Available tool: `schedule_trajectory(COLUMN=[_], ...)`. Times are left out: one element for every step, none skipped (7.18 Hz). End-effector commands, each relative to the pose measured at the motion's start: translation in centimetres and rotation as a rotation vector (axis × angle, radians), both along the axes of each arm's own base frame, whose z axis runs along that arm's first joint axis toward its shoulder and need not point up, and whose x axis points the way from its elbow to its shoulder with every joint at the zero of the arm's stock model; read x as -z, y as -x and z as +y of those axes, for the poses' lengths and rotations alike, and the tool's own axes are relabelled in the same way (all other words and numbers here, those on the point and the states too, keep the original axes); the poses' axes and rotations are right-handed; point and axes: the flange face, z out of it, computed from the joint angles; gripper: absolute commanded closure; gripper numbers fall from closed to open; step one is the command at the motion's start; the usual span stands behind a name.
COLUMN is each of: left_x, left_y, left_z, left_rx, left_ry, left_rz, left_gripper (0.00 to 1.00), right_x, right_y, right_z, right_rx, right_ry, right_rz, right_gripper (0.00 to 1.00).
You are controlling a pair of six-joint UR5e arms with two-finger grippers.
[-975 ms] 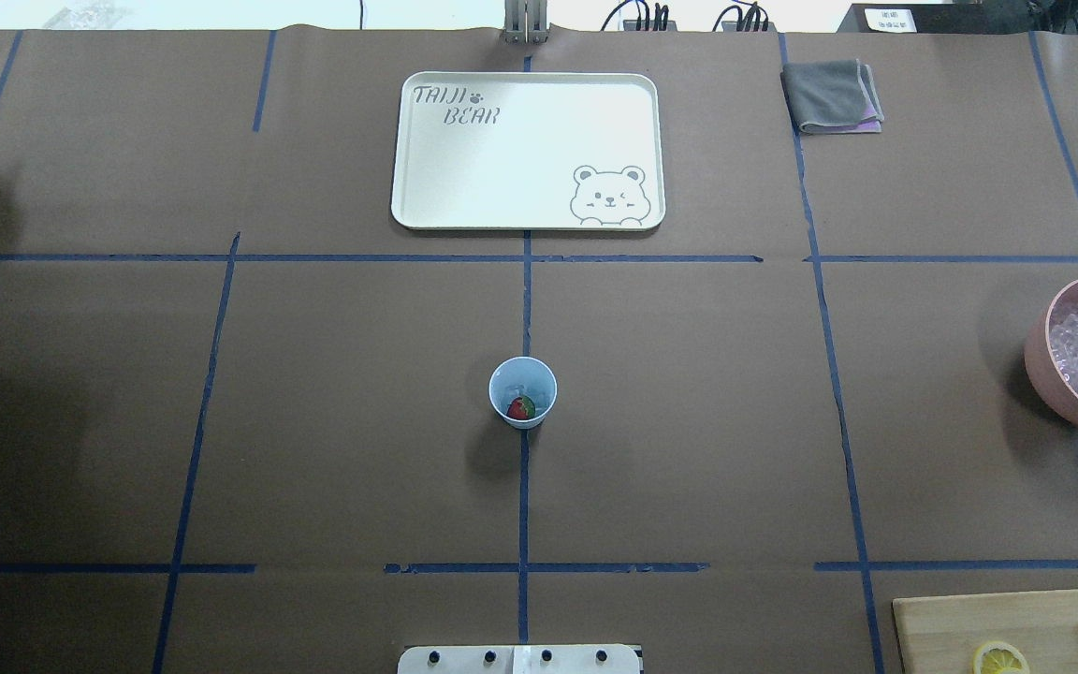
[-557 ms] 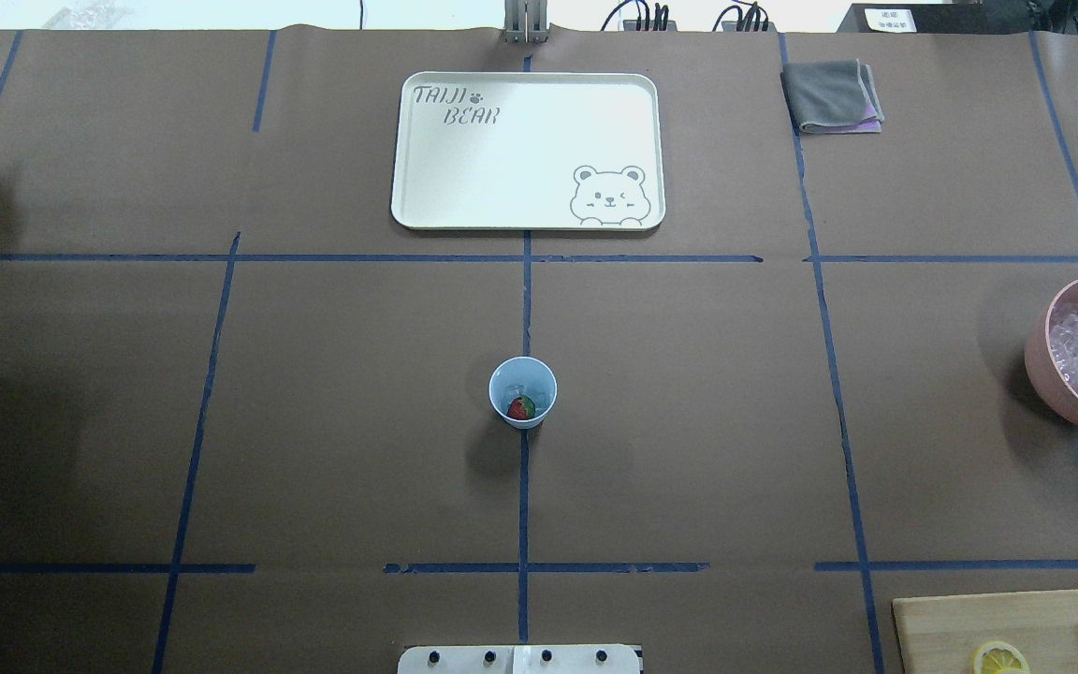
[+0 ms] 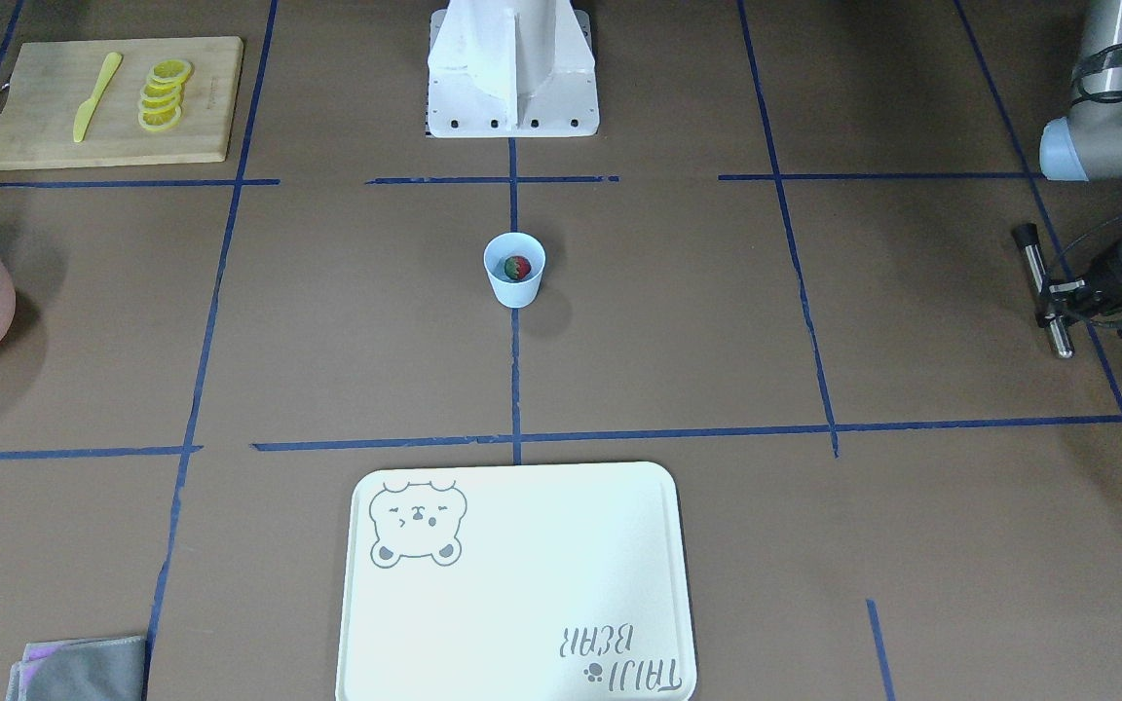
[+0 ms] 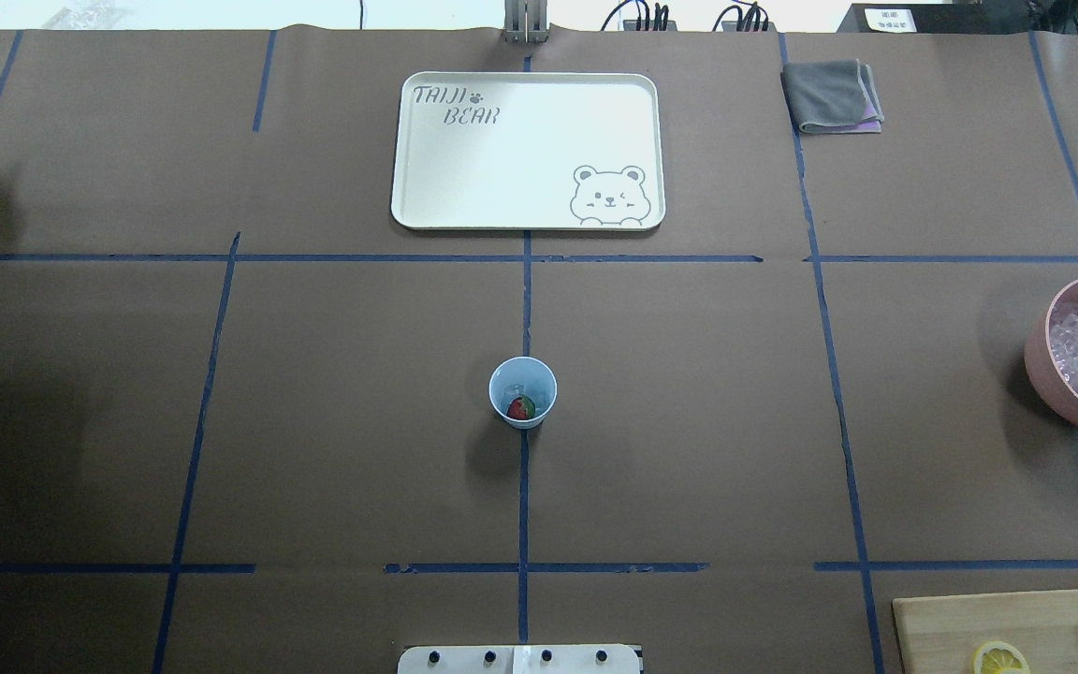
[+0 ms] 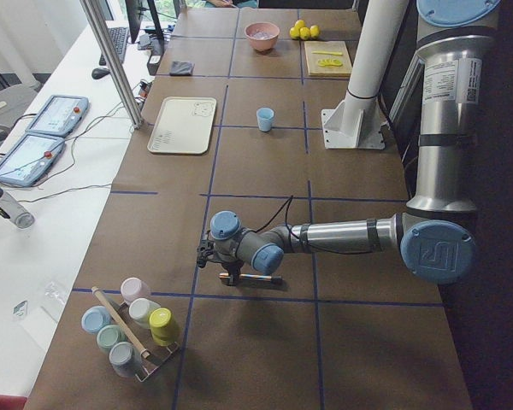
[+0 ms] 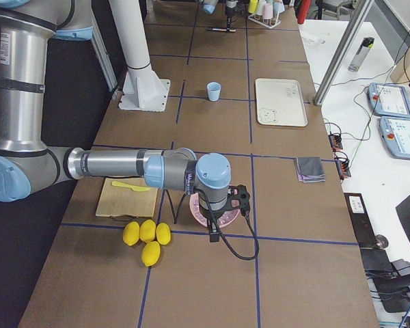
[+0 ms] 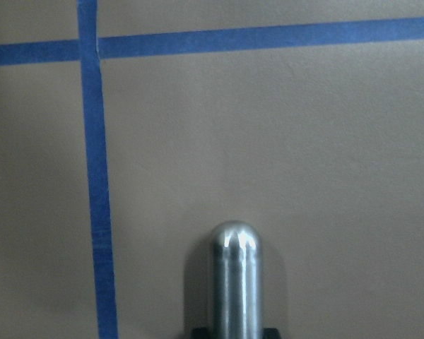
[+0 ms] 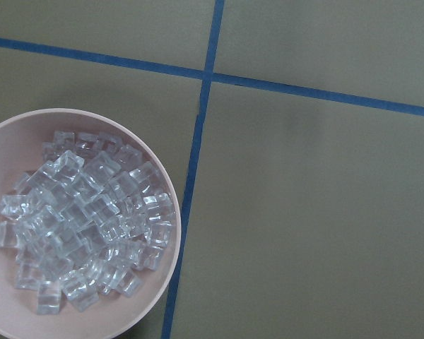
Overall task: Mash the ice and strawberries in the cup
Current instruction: 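Grasp the metal pestle with the left gripper and lift it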
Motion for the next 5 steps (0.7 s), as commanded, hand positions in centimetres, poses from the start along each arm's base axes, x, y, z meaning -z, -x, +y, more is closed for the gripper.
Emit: schedule_trajectory(left_x=[4.1, 6.6, 10.0, 13.3, 17.1], left_y=[-0.2, 0.1, 1.1, 1.2, 2.1], left_z=[-0.9, -1.5, -2.1, -2.4, -2.7], left_rx=[0.005, 0.011, 0.031, 0.034, 0.051], left_ry=[-0.072, -0.123, -0.185, -0.250, -0.336], left_rz=[0.033, 0.052, 0.080, 0.109, 0.141], left_gripper=[1.00, 1.00, 1.00, 1.00, 1.00], right_x=[0.1, 0.1, 0.2, 0.2, 0.2], right_y=[0.0, 0.0, 0.0, 0.0, 0.0], right_z=[0.0, 0.0, -0.1, -0.1, -0.1], right_rx=[-0.001, -0.002, -0.001, -0.002, -0.002], right_ry=[0.000, -0.001, -0.003, -0.002, -0.002], right_rz=[0.000, 0.000, 0.000, 0.000, 0.000], right_gripper=[0.01, 0.01, 0.01, 0.01, 0.01])
